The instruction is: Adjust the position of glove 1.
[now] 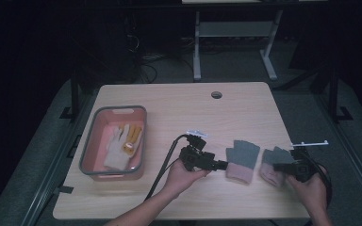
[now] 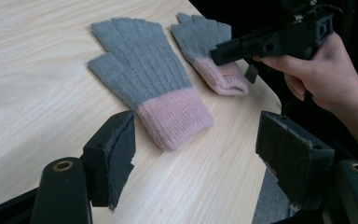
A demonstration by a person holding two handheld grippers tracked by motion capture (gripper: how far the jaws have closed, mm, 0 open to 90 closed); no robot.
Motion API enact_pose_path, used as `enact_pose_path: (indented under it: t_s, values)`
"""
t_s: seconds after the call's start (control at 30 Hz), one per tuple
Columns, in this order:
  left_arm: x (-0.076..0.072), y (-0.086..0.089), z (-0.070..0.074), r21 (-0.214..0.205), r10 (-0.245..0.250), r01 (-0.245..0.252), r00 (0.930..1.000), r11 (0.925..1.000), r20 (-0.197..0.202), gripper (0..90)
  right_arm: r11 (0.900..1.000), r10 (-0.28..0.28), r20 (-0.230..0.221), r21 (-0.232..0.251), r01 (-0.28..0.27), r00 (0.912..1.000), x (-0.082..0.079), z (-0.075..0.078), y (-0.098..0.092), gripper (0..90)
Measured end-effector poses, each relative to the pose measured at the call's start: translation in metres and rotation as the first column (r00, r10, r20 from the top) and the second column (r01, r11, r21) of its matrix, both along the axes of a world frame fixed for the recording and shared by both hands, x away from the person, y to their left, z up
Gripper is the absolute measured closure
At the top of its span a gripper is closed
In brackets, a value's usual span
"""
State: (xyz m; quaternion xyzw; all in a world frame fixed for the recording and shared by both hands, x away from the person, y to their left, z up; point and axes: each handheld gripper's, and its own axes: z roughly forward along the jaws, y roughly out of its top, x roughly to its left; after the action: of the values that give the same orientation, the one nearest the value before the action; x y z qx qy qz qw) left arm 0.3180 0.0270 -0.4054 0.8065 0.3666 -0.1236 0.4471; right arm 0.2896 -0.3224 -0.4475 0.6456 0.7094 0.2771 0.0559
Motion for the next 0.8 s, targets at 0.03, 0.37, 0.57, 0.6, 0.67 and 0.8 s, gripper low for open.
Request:
enact_pose_path:
  t_s: [0.03, 0.37, 0.57, 0.6, 0.67, 0.8]
  values:
    - [0.000, 0.000, 0.000, -0.002, 0.003, -0.003, 1.0000, 1.0000, -0.002, 28.3, 1.0000, -0.002, -0.001, 0.001, 0.002, 1.0000, -0.001, 0.001, 0.001, 81.6]
    - [0.000, 0.003, -0.001, -0.007, 0.013, -0.013, 0.9999, 0.9999, -0.001, 28.1, 0.9986, 0.048, 0.038, 0.022, -0.049, 0.9981, -0.004, 0.024, 0.016, 81.8]
    - [0.001, 0.007, -0.001, -0.006, 0.020, -0.020, 0.9998, 0.9998, 0.003, 27.6, 0.9952, 0.090, 0.059, 0.034, -0.092, 0.9942, 0.000, 0.036, 0.029, 81.6]
    - [0.001, 0.007, -0.001, -0.005, 0.022, -0.022, 0.9998, 0.9998, 0.001, 27.6, 0.9945, 0.097, 0.061, 0.034, -0.100, 0.9934, 0.001, 0.036, 0.031, 81.6]
    - [0.001, 0.008, -0.001, -0.003, 0.021, -0.021, 0.9998, 0.9998, 0.002, 27.6, 0.9928, 0.113, 0.063, 0.034, -0.115, 0.9917, 0.003, 0.037, 0.038, 81.5]
    - [0.001, 0.010, -0.002, 0.001, 0.027, -0.027, 0.9996, 0.9996, 0.000, 27.5, 0.9895, 0.136, 0.058, 0.042, -0.138, 0.9891, 0.008, 0.037, 0.049, 81.5]
